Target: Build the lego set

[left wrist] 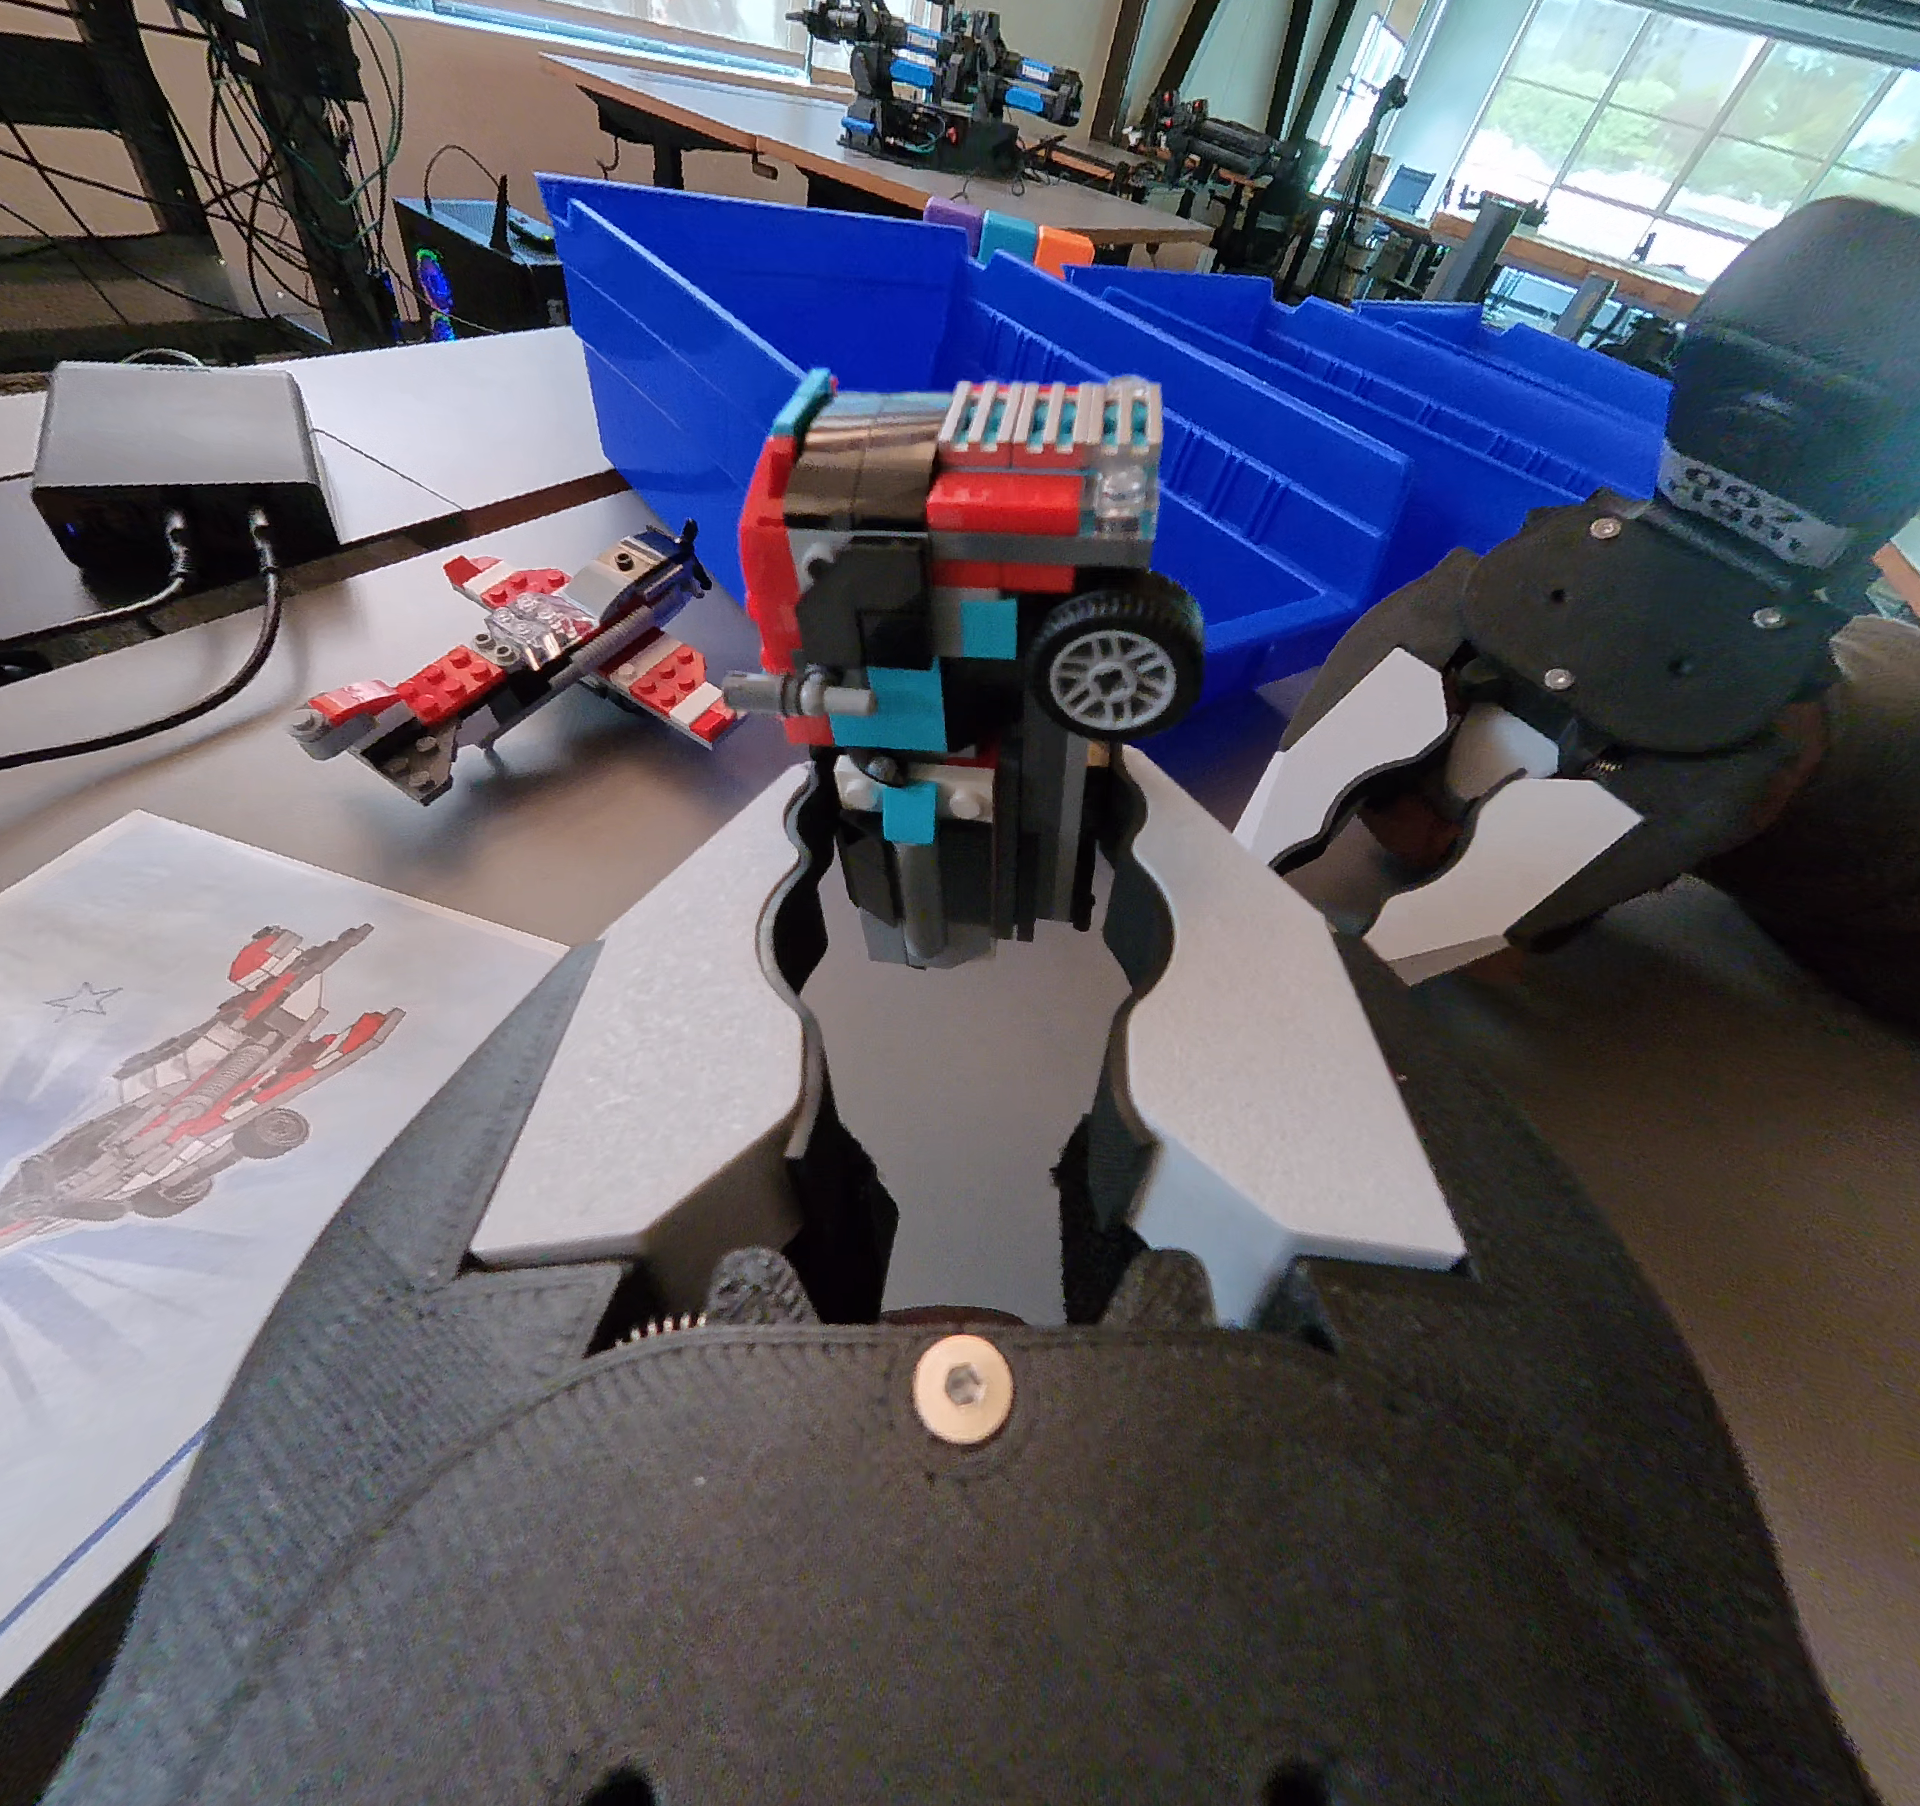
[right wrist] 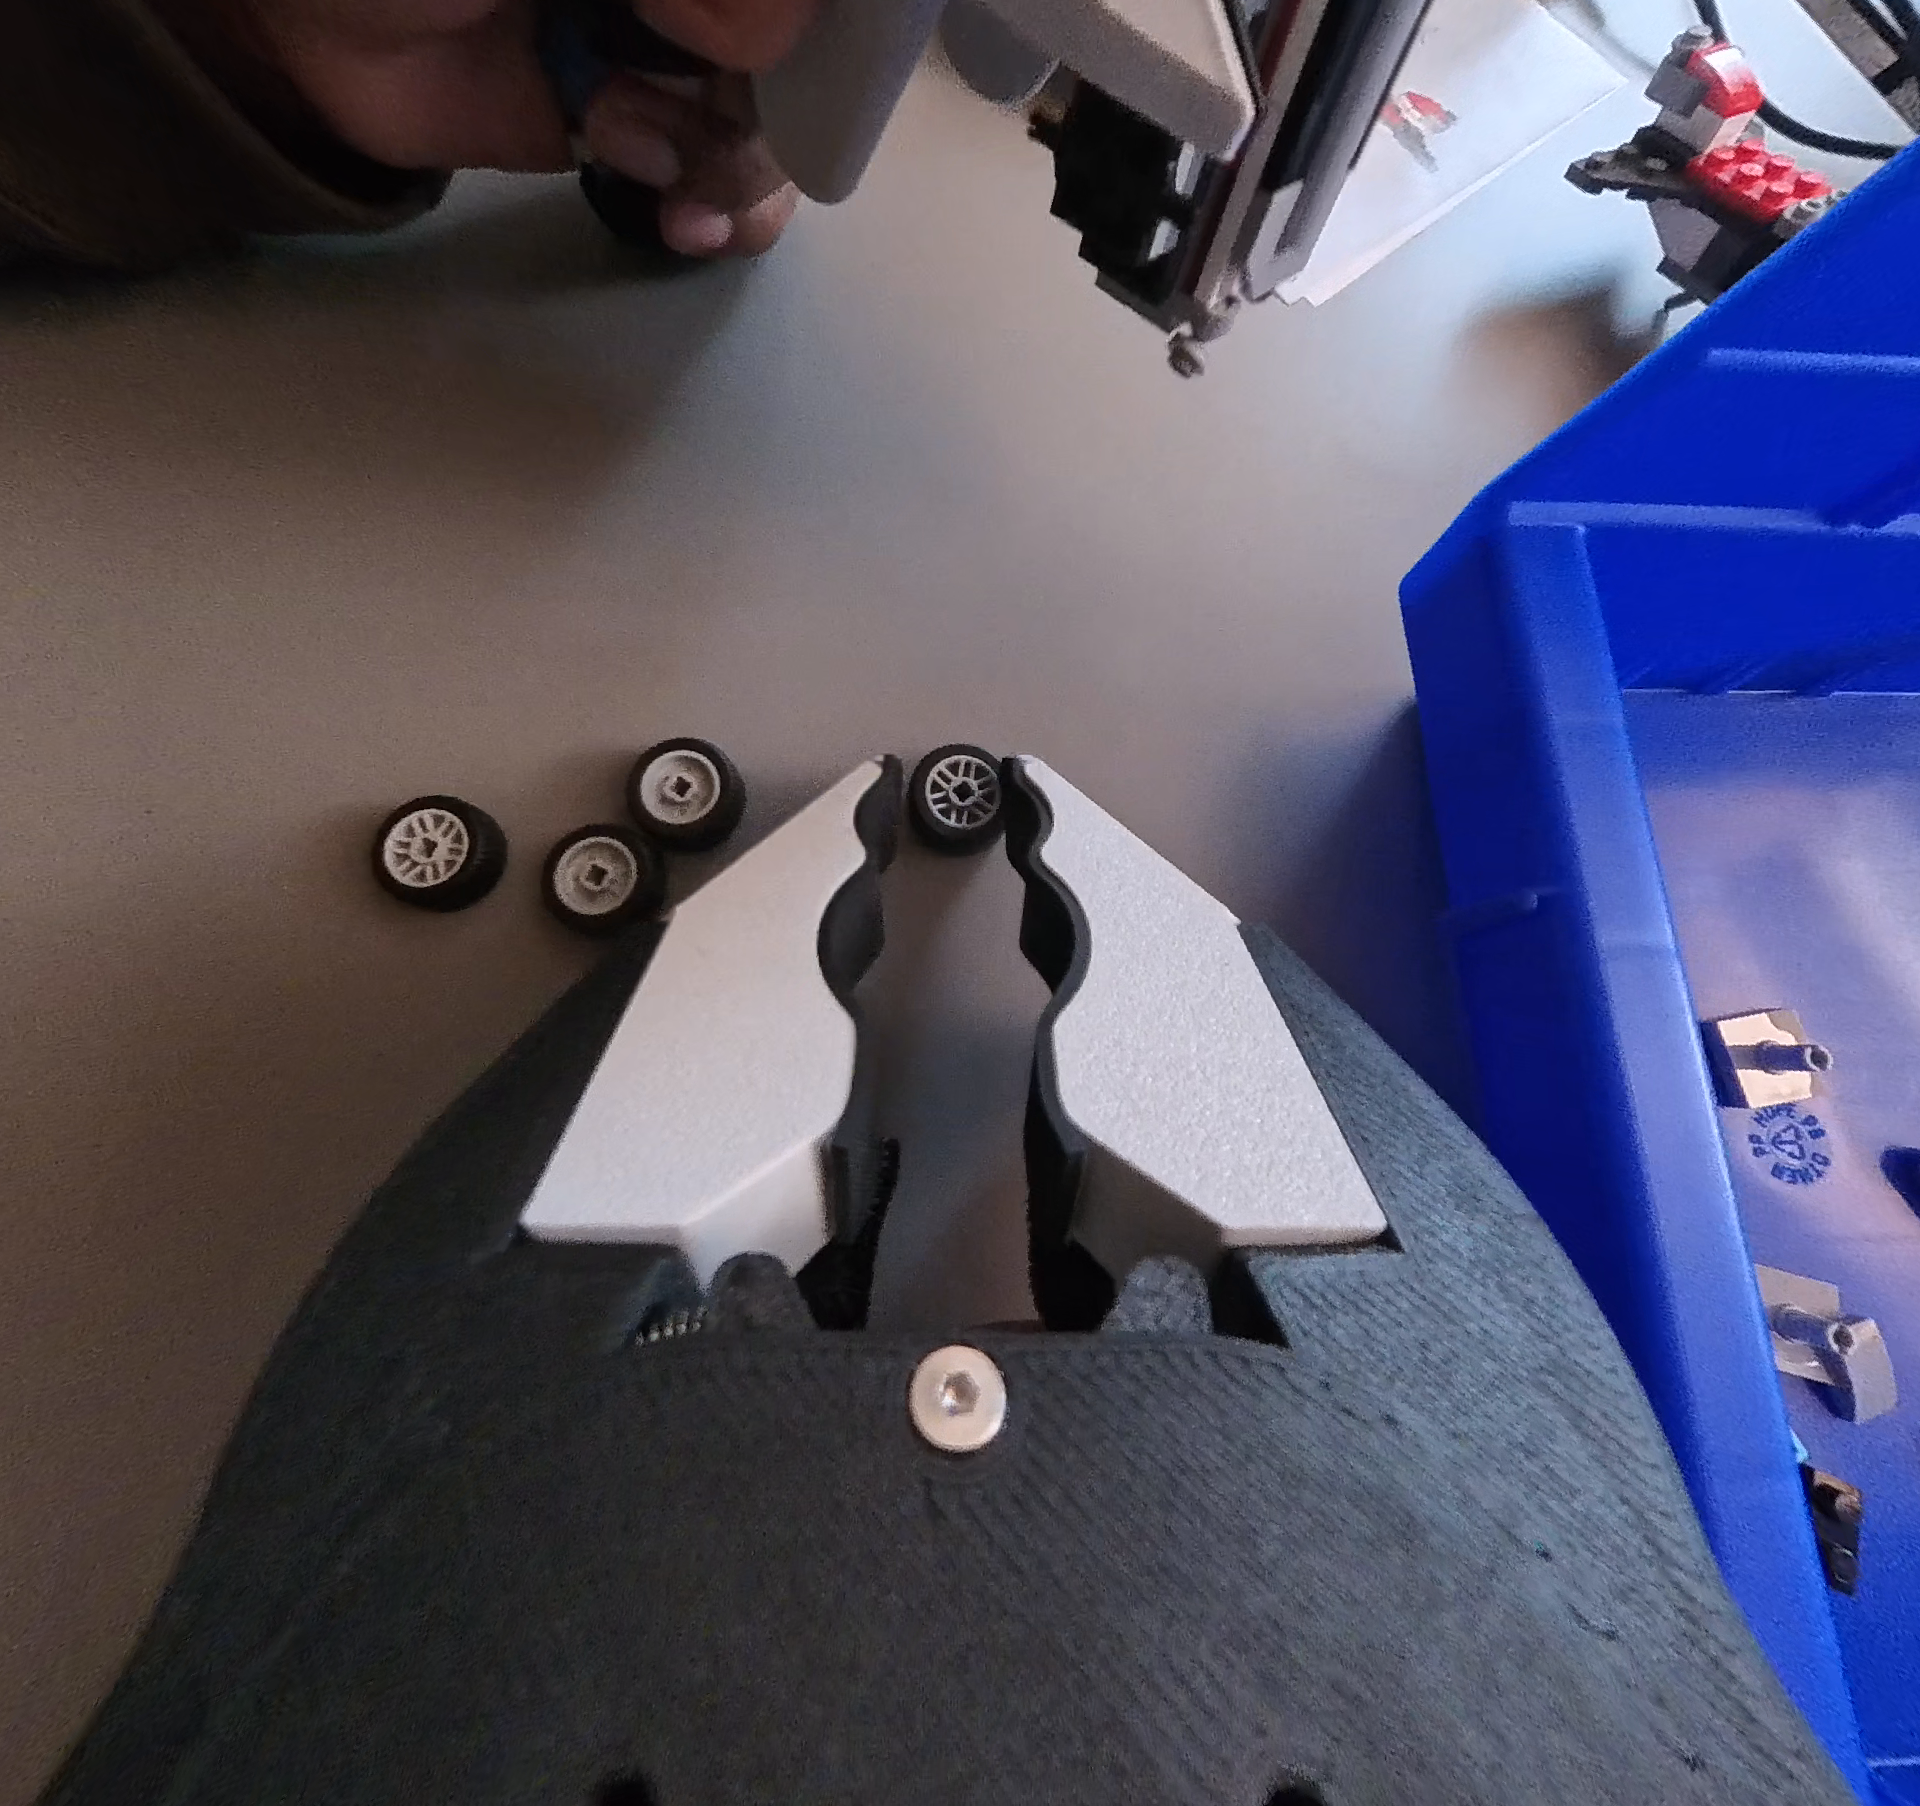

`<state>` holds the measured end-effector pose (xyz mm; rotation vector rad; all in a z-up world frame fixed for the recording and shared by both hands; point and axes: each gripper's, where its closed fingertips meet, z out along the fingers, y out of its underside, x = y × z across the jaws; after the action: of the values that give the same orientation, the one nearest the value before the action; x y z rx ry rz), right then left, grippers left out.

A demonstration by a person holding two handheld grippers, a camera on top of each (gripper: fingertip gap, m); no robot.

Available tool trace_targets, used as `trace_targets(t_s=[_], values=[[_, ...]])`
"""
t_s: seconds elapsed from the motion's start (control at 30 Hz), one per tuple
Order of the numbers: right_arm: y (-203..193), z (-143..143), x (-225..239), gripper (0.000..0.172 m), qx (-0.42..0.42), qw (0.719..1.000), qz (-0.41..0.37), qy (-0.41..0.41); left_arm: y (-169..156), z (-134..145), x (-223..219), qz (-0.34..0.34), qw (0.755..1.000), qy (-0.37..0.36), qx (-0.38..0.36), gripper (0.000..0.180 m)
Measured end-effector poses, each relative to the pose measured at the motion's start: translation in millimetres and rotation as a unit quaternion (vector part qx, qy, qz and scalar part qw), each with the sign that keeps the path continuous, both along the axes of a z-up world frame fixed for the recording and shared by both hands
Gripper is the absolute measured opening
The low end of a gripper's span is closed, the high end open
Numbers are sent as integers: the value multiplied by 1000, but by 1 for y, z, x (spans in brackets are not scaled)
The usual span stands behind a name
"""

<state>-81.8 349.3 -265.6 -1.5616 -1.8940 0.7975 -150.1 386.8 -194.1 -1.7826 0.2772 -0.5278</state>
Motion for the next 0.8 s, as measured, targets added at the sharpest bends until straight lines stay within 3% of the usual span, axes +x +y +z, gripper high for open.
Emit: trace_targets(t_s=[0.13,0.3,0.6,0.7,0.8], values=[[1,0,2,20,0,1000,1,-2,-1,6,-1,1,1000,-6,18,53],[3,2,2,29,8,1000,-1,3,-2,8,-1,-2,1000,-7,25,53],[2,-2,2,23,14,1000,2,-5,-3,7,4,-12,1000,3,28,53],[5,18,-4,23,2,999,-9,46,-3,13,5,-12,999,-6,45,53],[5,62,-13,23,-39,987,-21,157,-4,23,7,-13,997,-28,77,53]])
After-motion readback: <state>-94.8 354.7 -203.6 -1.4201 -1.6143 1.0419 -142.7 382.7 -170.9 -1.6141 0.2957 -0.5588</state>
